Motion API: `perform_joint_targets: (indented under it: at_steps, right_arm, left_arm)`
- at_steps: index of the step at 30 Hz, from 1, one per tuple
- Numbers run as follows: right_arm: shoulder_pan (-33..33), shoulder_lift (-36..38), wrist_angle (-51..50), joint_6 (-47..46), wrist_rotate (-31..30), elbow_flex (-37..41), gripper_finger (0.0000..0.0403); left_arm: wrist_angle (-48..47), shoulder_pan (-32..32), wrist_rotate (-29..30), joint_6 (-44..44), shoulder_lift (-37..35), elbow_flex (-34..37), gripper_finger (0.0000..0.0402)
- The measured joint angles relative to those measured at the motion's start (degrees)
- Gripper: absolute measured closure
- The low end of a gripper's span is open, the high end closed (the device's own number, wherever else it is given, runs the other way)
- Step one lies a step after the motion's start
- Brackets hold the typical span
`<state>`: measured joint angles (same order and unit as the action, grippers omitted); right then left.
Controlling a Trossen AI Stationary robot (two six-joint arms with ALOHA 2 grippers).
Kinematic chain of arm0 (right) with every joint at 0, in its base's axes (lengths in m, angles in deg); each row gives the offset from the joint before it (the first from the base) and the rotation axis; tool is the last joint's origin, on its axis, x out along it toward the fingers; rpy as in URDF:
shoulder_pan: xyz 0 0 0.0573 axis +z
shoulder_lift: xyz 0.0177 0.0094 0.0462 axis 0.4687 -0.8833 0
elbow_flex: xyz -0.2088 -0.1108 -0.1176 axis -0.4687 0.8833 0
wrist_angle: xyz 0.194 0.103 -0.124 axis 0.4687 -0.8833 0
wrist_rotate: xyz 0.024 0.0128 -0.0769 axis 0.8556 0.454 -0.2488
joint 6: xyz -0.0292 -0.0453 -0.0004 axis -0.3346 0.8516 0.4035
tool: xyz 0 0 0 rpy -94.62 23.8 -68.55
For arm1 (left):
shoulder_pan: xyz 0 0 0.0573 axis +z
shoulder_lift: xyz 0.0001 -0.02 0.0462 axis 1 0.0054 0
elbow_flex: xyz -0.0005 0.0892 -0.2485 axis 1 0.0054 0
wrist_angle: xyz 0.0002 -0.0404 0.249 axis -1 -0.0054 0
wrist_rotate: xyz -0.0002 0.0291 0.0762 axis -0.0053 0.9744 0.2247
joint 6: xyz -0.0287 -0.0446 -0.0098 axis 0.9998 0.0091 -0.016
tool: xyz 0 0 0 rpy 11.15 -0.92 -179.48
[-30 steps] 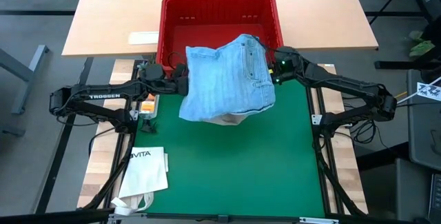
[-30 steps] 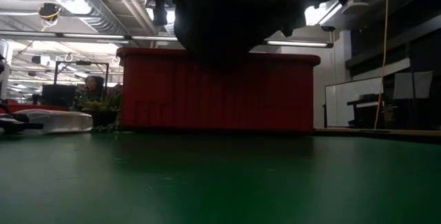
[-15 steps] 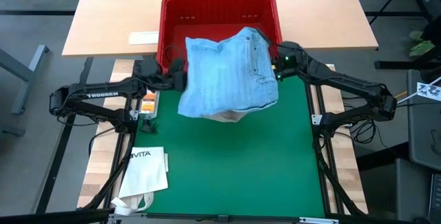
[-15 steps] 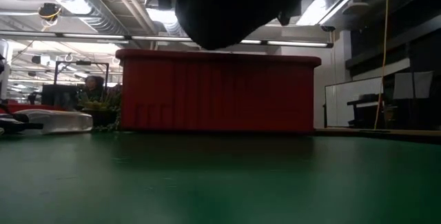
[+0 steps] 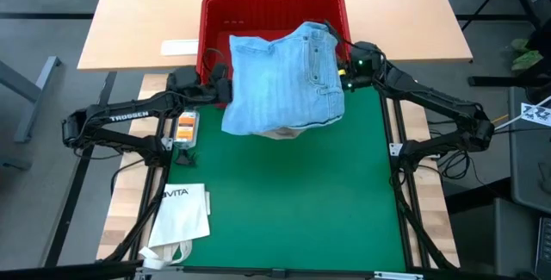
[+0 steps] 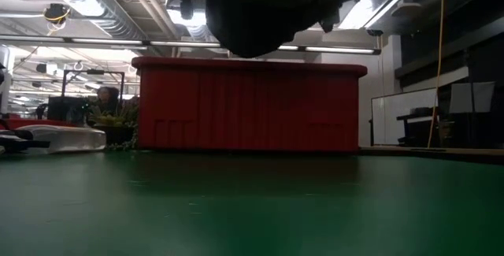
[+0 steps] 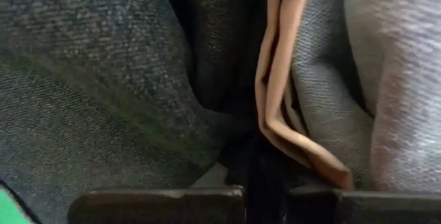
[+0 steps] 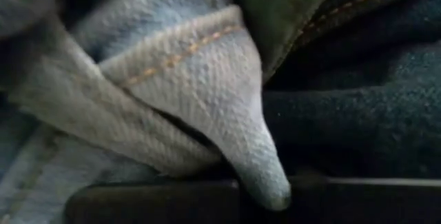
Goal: Fold Laundry from Bin
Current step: Put the stacked clothes into the red laundry bin
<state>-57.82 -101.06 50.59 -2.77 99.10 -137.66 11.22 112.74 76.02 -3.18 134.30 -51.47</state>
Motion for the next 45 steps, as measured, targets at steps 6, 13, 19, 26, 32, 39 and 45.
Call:
perform_joint_targets:
  at_steps: [6,13,19,26,32,39,45]
  right_arm:
    - [-2.43,-4.12,2.66,-2.69,2.89,-0.04,0.0398]
    - [-6.01,-9.15,7.47,-6.65,7.0,-1.87,0.0398]
    - [-9.23,-12.19,7.32,-6.8,7.3,-7.01,0.0398]
    - [-10.81,-18.28,6.92,-6.76,7.89,-13.77,0.0398]
    - [-12.13,-24.06,6.62,-7.11,9.57,-18.67,0.0398]
    - [-15.69,-28.19,7.06,-6.87,9.4,-23.33,0.0398]
    - [-17.21,-31.01,7.33,-6.64,8.71,-26.13,0.0398]
  left_arm:
    - [-0.08,3.26,-0.41,1.8,0.87,0.04,0.04]
    - [0.19,7.84,-2.43,2.95,1.68,0.04,0.04]
    - [0.79,12.59,-2.64,2.7,1.76,0.04,0.04]
    - [1.56,17.81,-4.68,2.84,3.64,0.04,0.04]
    - [2.1,21.73,-5.46,3.57,5.41,0.04,0.04]
    - [2.23,26.55,-6.02,3.41,8.03,-1.85,0.04]
    - [2.33,29.08,-8.84,0.8,15.04,-8.01,0.04]
